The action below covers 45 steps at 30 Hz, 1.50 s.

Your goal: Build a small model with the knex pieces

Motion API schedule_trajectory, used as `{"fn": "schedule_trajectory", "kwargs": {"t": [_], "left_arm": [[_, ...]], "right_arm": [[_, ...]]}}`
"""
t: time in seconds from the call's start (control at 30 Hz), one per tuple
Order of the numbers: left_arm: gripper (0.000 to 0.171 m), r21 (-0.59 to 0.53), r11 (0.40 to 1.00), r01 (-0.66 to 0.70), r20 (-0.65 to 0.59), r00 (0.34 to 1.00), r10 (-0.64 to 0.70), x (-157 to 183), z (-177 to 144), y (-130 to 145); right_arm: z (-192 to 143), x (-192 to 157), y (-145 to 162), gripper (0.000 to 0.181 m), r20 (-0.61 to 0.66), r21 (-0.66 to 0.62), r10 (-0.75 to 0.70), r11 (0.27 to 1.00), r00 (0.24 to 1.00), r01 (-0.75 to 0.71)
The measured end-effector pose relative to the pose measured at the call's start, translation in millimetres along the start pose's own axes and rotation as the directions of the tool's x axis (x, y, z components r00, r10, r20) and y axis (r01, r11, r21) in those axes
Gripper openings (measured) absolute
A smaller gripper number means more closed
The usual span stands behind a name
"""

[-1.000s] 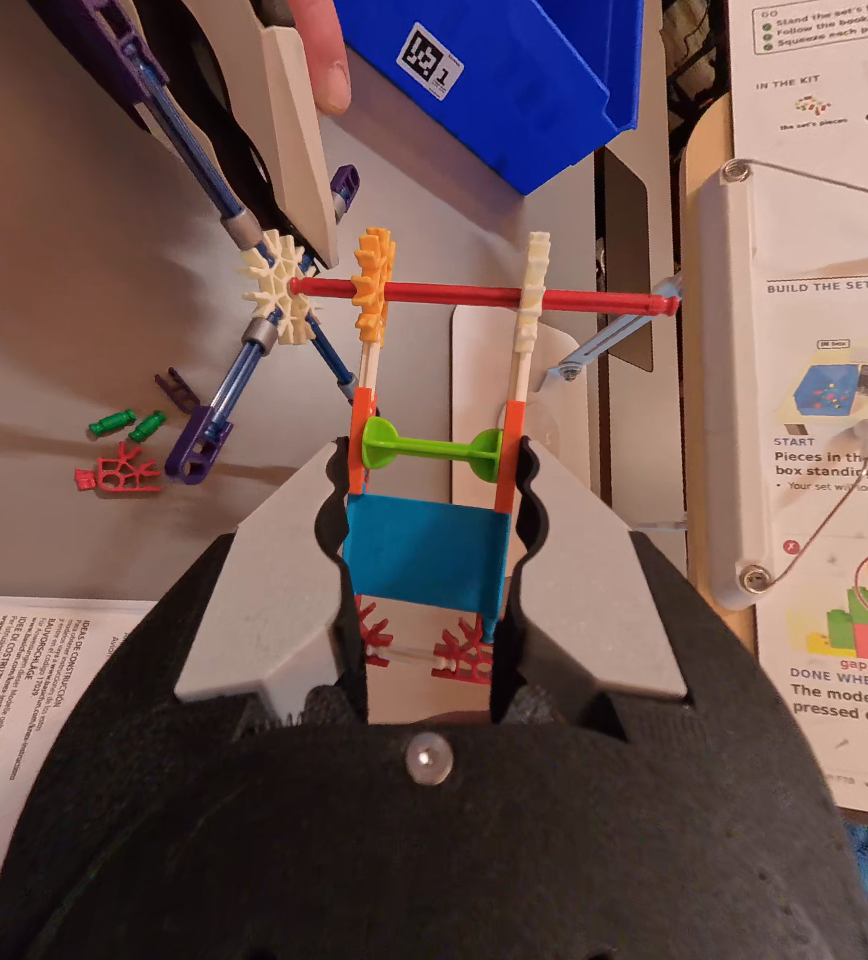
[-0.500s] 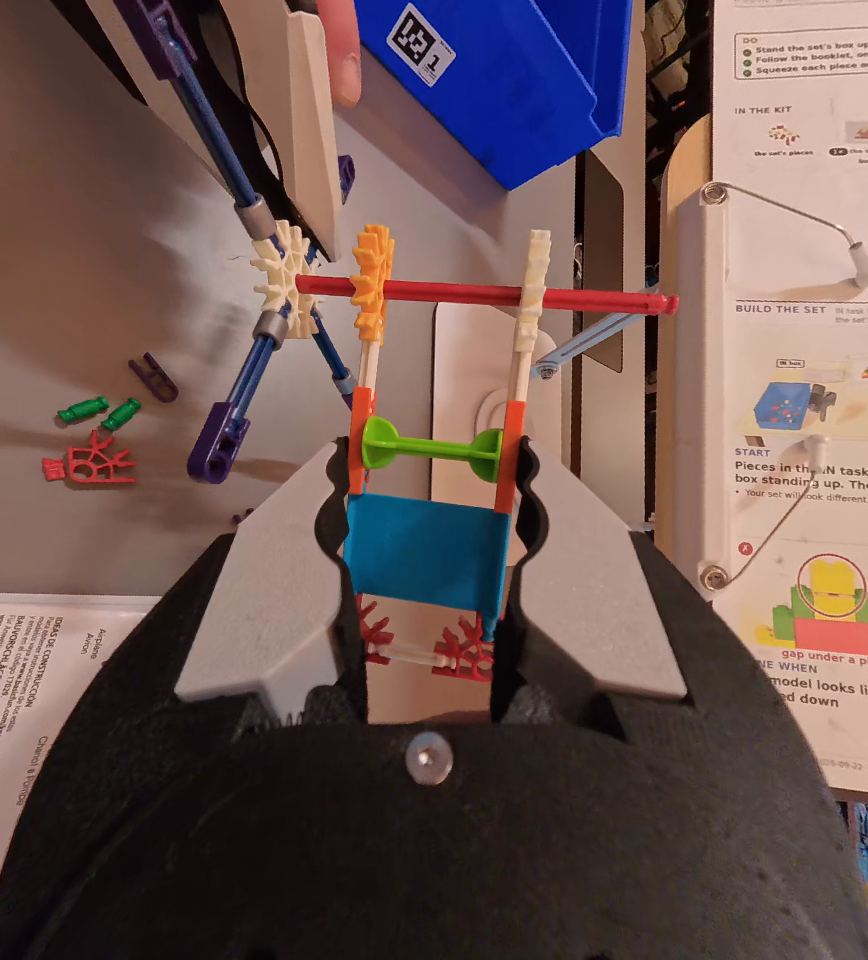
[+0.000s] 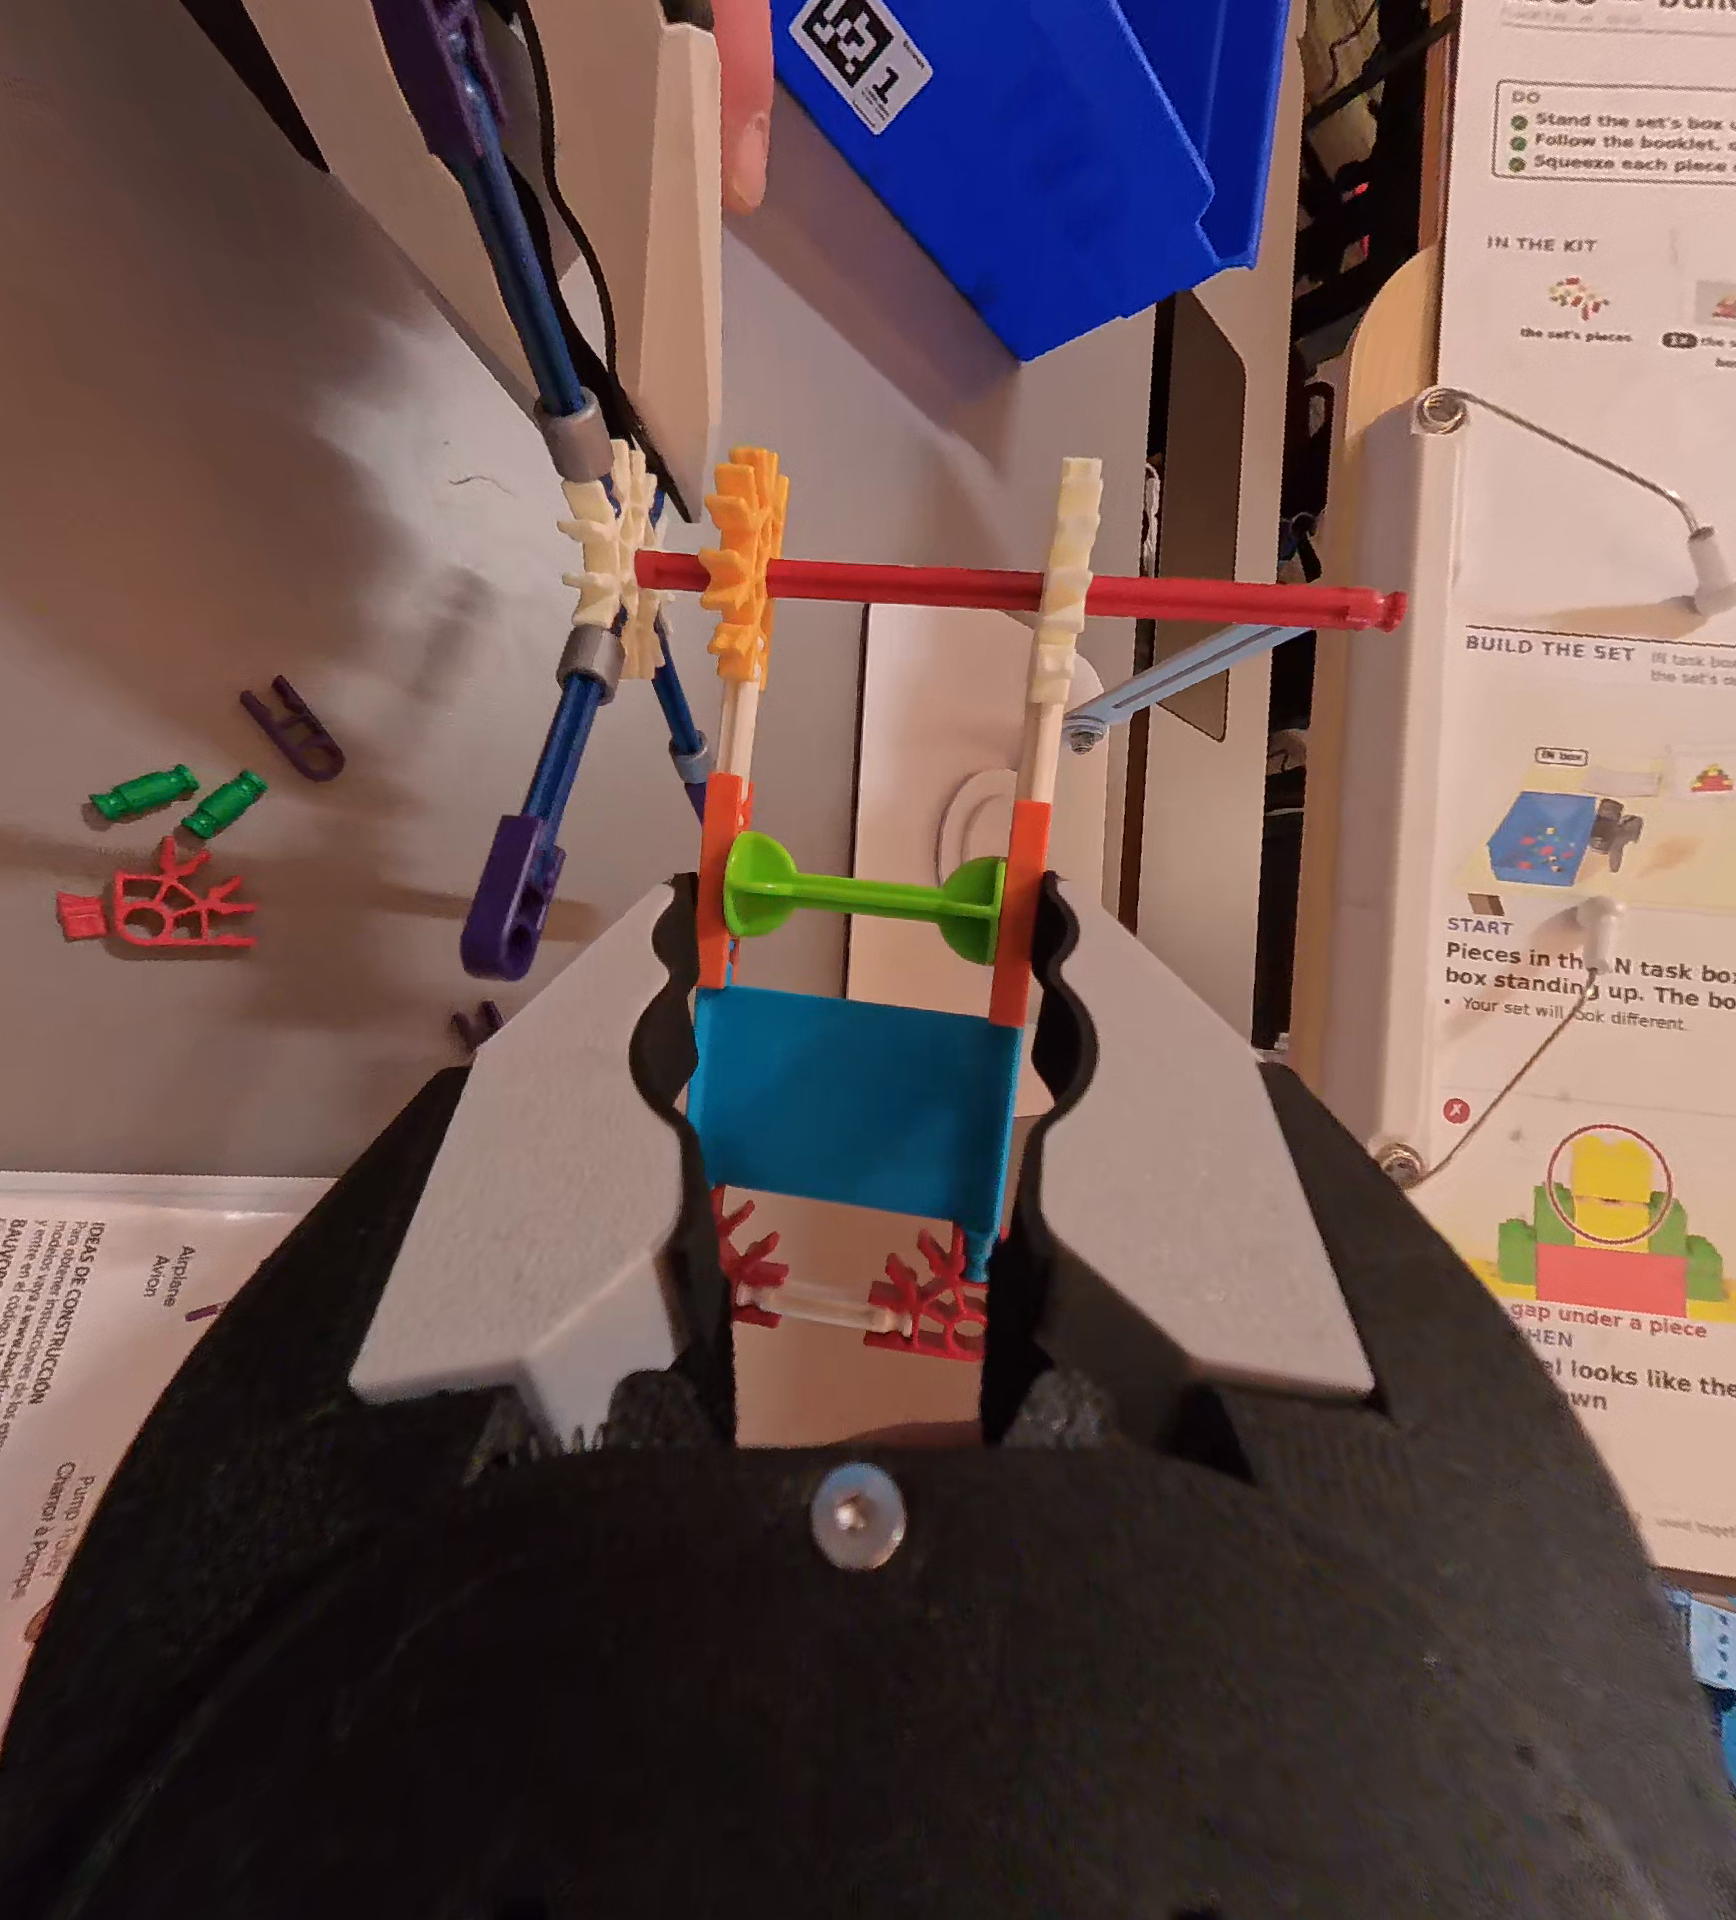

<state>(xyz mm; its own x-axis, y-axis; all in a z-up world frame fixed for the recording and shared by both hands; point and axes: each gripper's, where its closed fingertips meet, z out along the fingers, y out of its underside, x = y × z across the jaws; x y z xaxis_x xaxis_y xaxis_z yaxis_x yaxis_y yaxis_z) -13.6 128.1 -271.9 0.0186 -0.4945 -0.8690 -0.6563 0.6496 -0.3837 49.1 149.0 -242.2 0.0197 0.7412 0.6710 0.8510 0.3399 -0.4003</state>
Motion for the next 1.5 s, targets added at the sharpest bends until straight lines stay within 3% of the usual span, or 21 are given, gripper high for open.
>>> {"fn": "schedule_trajectory", "kwargs": {"t": [0.5,1.03,1.27,1.5], "left_arm": [[0.003,-0.038,0.999,-0.016,-0.017,1.000,0.015,10,12,14],[0.006,-0.079,0.985,0.152,-0.040,0.987,-0.155,15,27,37],[0.006,-0.114,0.935,0.337,-0.047,0.938,-0.344,12,33,47],[0.006,-0.123,0.921,0.371,-0.069,0.922,-0.381,16,35,48]], "right_arm": [[21,-16,12,0.063,0.066,-0.030,0.024,0.999,0.998,-0.022],[43,-17,26,0.063,0.056,-0.077,0.100,0.992,0.993,-0.096],[50,-15,27,0.063,0.056,-0.087,0.174,0.982,0.983,-0.168],[55,-19,30,0.064,0.066,-0.091,0.171,0.982,0.983,-0.165]]}}
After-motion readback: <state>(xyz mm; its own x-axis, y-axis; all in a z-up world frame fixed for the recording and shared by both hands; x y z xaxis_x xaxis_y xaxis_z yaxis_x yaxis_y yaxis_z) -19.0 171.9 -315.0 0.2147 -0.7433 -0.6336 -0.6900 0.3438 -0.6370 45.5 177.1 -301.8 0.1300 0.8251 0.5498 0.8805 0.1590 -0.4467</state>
